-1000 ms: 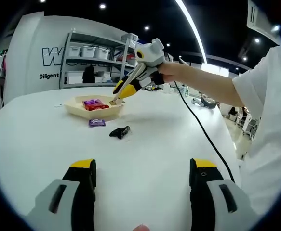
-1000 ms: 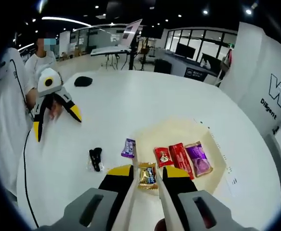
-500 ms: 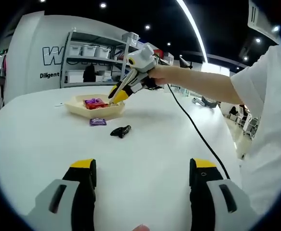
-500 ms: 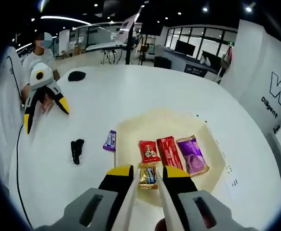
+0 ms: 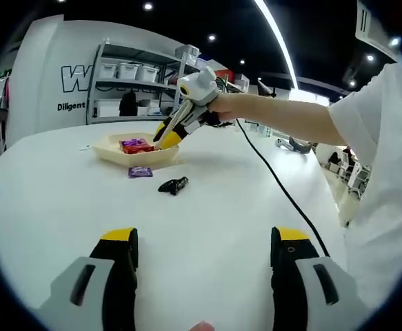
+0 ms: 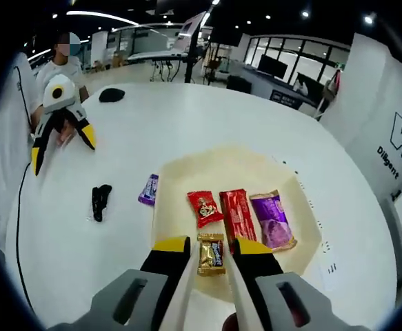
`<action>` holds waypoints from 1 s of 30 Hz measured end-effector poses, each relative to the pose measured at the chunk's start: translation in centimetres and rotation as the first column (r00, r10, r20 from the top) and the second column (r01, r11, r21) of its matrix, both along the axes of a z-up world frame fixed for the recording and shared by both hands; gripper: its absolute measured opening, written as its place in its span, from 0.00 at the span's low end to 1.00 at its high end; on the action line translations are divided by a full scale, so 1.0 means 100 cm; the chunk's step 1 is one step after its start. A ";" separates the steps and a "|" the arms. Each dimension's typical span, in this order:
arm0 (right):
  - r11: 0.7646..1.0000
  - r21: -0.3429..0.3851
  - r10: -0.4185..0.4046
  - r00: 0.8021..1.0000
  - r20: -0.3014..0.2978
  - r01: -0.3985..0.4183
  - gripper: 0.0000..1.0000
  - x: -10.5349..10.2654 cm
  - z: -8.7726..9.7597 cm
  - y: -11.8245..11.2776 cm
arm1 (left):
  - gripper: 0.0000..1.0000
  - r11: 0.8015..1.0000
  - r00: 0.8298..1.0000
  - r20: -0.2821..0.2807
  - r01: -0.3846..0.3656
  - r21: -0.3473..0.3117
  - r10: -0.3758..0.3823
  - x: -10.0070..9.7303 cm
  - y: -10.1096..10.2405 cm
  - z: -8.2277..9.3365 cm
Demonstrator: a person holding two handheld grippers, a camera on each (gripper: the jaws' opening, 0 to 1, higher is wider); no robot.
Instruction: Place the target food into the container with the food tongs after gripping and lifting it, then release it inside without dropping or visibly crushing the food.
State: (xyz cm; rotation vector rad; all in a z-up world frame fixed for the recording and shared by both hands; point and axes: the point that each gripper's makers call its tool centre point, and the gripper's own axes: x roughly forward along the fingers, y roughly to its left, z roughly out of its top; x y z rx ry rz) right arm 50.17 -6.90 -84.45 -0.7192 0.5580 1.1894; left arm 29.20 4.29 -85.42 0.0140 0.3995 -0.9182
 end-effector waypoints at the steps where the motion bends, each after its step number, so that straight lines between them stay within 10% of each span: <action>1: 1.000 -0.005 0.006 1.000 0.005 -0.006 0.18 -0.001 0.000 0.000 | 0.77 1.000 1.000 0.000 0.000 0.000 0.000 0.000 0.000 0.000; 30: 0.997 -0.042 0.063 0.997 0.035 -0.062 0.20 -0.008 0.003 -0.002 | 0.77 1.000 1.000 0.004 -0.003 -0.004 0.003 0.000 0.000 0.000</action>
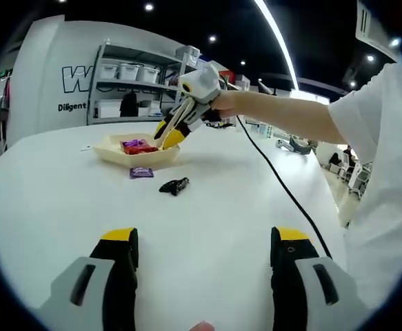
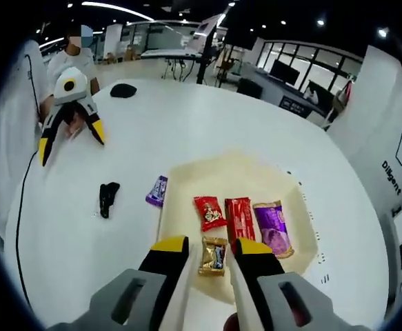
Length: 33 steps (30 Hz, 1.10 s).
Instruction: Place the target food into the container with the food tongs after gripping and lifting it, then release it inside without dropping or visibly crushing the food.
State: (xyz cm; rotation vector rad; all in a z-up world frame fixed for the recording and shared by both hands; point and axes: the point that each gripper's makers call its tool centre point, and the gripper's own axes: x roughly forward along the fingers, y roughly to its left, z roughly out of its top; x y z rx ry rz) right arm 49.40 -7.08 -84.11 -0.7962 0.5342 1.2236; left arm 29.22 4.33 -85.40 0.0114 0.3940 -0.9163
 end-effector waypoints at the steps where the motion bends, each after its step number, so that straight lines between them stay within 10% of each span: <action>1: 1.000 -0.003 -0.001 1.000 0.002 0.001 0.20 0.000 -0.001 -0.001 | 0.77 1.000 1.000 0.000 0.001 0.000 -0.001 0.000 0.000 0.000; 33: 0.997 0.031 0.074 0.997 0.006 -0.074 0.21 0.004 0.012 0.013 | 0.76 1.000 1.000 0.000 0.009 0.007 -0.009 -0.002 -0.001 0.000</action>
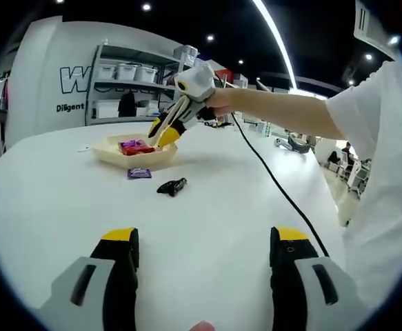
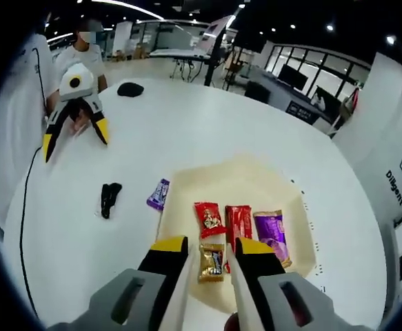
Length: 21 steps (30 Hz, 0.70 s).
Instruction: Place the target food into the container with the food tongs after gripping and lifting it, then release it inside without dropping or visibly crushing the food.
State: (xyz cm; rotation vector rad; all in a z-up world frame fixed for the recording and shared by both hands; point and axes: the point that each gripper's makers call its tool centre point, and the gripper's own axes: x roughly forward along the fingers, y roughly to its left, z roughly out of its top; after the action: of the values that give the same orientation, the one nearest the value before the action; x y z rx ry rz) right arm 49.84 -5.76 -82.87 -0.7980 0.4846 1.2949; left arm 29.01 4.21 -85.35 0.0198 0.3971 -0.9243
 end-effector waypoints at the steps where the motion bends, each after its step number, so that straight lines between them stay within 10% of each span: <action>1: 1.000 0.003 0.007 1.000 -0.001 -0.007 0.21 -0.002 0.000 0.003 | 0.76 1.000 1.000 0.000 0.000 0.000 0.000 0.000 0.000 0.000; 21: 1.000 0.021 0.009 1.000 -0.021 -0.009 0.21 0.003 -0.009 0.043 | 0.76 1.000 1.000 0.003 -0.006 -0.004 0.006 -0.001 0.003 0.000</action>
State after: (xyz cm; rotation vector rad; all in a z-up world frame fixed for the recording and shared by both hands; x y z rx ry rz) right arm 50.19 -1.42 -83.80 -0.7704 0.4838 1.3161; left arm 28.89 4.52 -85.32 0.0166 0.3921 -0.9191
